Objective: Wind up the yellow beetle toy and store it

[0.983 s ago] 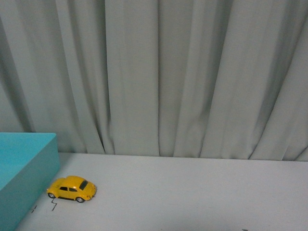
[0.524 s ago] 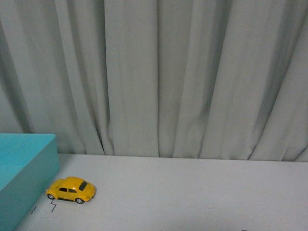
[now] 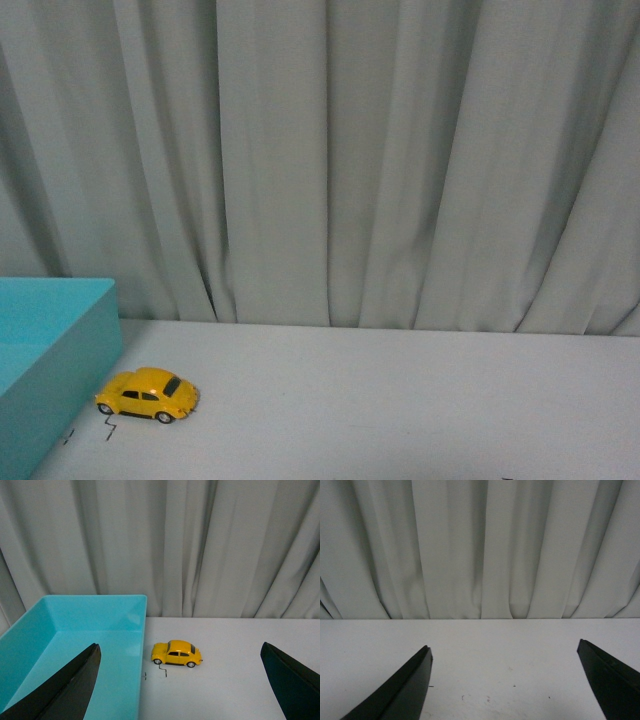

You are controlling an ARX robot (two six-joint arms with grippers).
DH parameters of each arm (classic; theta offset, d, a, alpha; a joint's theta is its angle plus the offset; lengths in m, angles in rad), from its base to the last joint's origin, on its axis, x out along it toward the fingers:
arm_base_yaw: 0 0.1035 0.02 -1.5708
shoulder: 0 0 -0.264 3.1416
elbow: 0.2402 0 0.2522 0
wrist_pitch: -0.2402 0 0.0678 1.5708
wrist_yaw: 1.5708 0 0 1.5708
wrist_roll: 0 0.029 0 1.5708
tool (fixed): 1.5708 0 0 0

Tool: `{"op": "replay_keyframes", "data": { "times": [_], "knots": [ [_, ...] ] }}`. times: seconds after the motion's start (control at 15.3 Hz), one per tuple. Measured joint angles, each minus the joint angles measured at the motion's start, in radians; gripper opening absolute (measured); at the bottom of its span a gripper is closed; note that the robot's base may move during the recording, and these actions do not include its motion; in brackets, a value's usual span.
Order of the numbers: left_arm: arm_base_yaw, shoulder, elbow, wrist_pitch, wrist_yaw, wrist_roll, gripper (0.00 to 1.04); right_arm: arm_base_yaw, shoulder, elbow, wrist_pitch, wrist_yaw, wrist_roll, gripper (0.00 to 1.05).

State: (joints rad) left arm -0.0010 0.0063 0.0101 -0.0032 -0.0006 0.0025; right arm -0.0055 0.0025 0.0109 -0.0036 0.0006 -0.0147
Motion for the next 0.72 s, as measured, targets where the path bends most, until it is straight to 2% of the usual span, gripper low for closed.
{"op": "replay_keyframes", "data": {
  "times": [0.07,0.13,0.2,0.26,0.33,0.46,0.59,0.72],
  "knots": [
    [0.000,0.000,0.000,0.000,0.000,0.000,0.98,0.000,0.000,0.000,0.000,0.000,0.000,0.96],
    [0.000,0.000,0.000,0.000,0.000,0.000,0.98,0.000,0.000,0.000,0.000,0.000,0.000,1.00],
    [-0.015,0.015,0.024,-0.087,-0.045,-0.040,0.98,0.000,0.000,0.000,0.000,0.000,0.000,0.97],
    [-0.064,0.167,0.126,-0.289,-0.197,-0.158,0.98,0.000,0.000,0.000,0.000,0.001,0.001,0.98],
    [-0.026,0.332,0.222,-0.344,-0.276,-0.304,0.98,0.000,0.000,0.000,0.001,-0.002,0.000,0.98],
    [0.056,0.517,0.318,-0.166,-0.251,-0.350,0.98,0.000,0.000,0.000,0.000,0.000,0.000,0.98],
    [0.079,0.792,0.411,0.042,-0.186,-0.239,0.98,0.000,0.001,0.000,-0.001,-0.001,0.000,0.98],
    [0.103,1.046,0.511,0.132,-0.115,-0.082,0.98,0.000,0.000,0.000,0.000,0.000,0.000,0.98]
  ]
}}
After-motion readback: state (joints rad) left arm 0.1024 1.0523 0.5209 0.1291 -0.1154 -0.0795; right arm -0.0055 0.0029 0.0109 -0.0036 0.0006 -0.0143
